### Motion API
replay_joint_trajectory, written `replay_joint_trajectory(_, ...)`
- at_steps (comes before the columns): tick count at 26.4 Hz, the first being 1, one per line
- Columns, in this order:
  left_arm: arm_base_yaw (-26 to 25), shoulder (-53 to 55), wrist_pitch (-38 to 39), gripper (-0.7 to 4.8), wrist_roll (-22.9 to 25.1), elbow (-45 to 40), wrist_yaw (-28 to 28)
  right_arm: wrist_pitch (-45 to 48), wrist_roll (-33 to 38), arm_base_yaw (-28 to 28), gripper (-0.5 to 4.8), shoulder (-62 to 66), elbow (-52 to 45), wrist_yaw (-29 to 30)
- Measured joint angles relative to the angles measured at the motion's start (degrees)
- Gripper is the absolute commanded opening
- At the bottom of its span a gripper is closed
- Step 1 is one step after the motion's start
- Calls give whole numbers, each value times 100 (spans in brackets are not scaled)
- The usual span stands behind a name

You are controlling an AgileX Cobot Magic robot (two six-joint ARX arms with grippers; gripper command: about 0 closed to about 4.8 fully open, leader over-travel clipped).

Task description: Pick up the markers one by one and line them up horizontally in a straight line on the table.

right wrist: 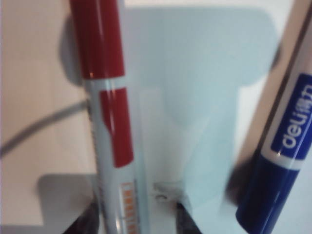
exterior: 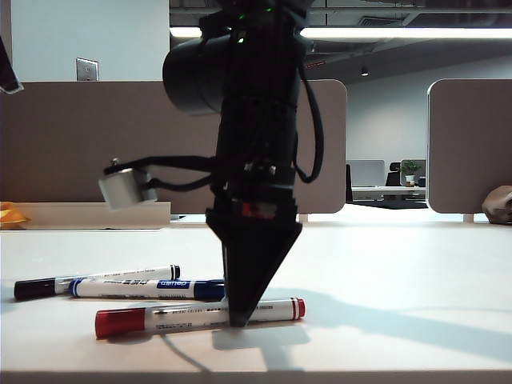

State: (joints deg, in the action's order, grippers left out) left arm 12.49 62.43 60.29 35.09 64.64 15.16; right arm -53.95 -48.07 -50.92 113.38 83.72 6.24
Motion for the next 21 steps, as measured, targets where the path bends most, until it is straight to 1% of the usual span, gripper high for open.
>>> replay_joint_trajectory(4,2,0,0,61,0,0,0,46,0,-4,202,9,-4,0)
replay_joint_trajectory(5,0,0,0,61,0,0,0,57,0,-4,190,9,-4,0)
replay_joint_trajectory(6,0,0,0,61,0,0,0,68,0,-4,159,9,-4,-4)
replay_joint_trajectory(7,0,0,2,61,0,0,0,85,0,-4,98,9,-4,-11)
replay_joint_trajectory(8,0,0,0,61,0,0,0,114,2,-4,84,9,-4,-20)
replay_joint_trajectory(14,0,0,11,61,0,0,0,116,4,9,84,11,-2,-57)
replay_joint_trajectory(16,0,0,44,61,0,0,0,79,2,11,85,11,2,-205)
replay_joint_trajectory(18,0,0,52,61,0,0,0,-28,2,103,85,9,9,-260)
replay_joint_trajectory(21,0,-2,151,61,0,0,0,-291,4,431,85,4,20,-275)
